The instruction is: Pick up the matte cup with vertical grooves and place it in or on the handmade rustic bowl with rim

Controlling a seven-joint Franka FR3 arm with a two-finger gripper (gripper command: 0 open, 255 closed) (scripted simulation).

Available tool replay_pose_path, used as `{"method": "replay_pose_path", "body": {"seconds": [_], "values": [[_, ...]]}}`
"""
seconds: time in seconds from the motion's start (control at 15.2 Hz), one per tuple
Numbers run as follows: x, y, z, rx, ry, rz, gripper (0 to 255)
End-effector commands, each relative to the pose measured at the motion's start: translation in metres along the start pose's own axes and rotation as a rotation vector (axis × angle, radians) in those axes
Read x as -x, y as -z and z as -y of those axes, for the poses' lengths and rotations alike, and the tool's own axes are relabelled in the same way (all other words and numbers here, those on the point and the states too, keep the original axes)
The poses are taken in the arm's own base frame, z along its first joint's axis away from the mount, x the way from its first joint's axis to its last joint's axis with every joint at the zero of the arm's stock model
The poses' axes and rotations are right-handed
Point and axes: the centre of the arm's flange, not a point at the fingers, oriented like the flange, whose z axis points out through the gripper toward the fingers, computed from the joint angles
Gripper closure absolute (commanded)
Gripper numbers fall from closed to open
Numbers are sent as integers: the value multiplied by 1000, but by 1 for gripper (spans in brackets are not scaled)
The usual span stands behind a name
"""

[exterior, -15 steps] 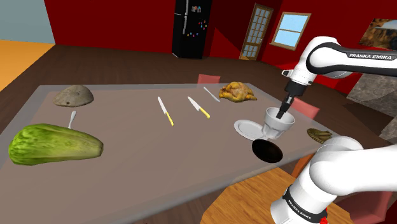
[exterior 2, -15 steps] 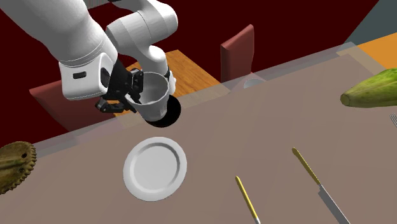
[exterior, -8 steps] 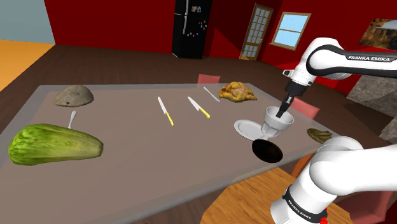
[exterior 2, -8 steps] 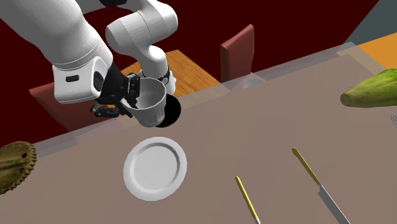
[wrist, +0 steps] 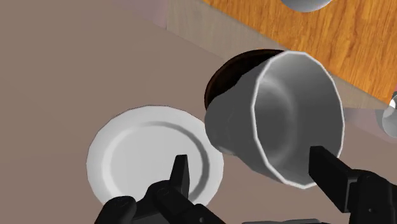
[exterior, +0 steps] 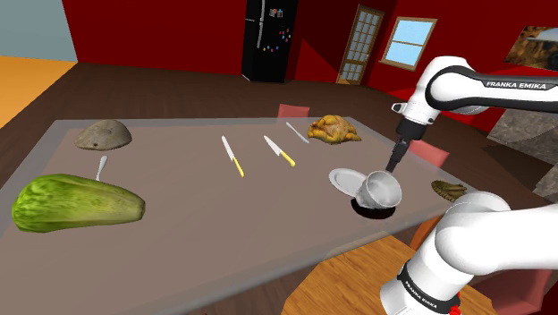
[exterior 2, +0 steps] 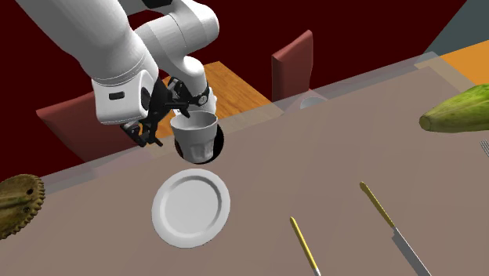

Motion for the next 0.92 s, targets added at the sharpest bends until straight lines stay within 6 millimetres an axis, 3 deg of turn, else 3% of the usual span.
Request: {"method": "replay_pose_path", "body": {"seconds": [0.0,0.07,0.33,0.86], "values": [[19,-35,22,-48,22,16,0],[17,-50,5,-54,26,9,0],[17,0,3,-54,26,9,0],[17,0,3,-54,26,9,0]]}}
